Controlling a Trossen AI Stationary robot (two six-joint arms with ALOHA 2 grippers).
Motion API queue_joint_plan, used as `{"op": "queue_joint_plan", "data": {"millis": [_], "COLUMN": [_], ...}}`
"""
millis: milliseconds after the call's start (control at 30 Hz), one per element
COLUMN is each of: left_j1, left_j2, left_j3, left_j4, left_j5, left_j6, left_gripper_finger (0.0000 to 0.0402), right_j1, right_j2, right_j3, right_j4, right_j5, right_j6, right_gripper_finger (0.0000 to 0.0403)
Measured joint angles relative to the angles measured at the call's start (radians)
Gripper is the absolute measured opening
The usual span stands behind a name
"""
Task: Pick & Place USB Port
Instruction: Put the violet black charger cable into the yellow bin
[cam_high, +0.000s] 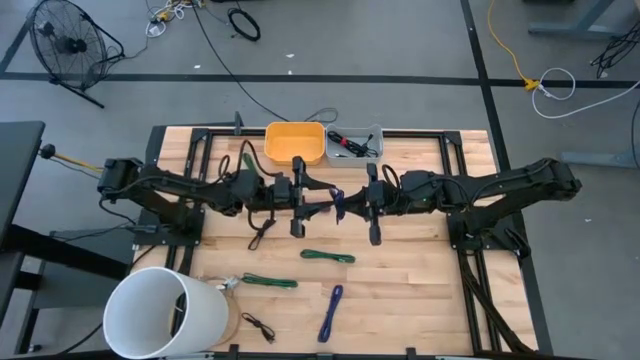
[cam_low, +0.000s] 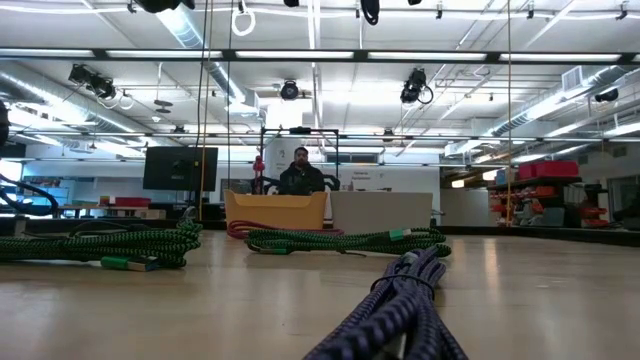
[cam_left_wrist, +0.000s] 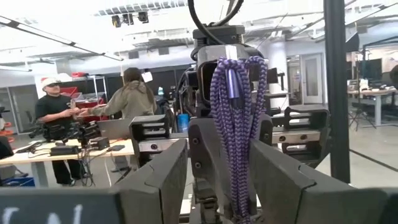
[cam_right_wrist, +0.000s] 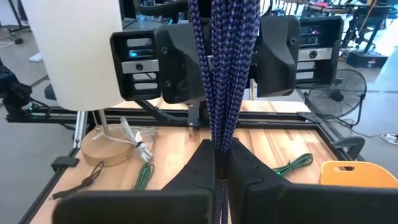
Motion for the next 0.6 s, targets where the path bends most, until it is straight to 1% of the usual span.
{"op": "queue_joint_plan", "data": {"millis": [167,333,533,600], "left_j1": [0.001,0.001,0.003,0.009], "left_j2": [0.0,0.0,0.056,0.069], "left_j3": [0.0,0.0,0.005,0.013], "left_j4": [0.005,0.016,0.09,0.083], "left_j5": [0.024,0.025,0.037,0.042], "left_j6": [-0.013,-0.025,-0.04,-0.04], "left_gripper_finger": [0.0174,0.0174,0.0174,0.0174], "right_j1": [0.0,0.0,0.0,0.0], "right_j2": [0.0,0.0,0.0,0.0], "right_j3": [0.0,0.0,0.0,-0.001], "right_j4": [0.0,0.0,-0.003,-0.015], "right_j5": [0.0,0.0,0.0,0.0], "right_j6": [-0.001,-0.002,-0.002,-0.002], "right_gripper_finger": [0.0007,0.0007,0.0007,0.0007]}}
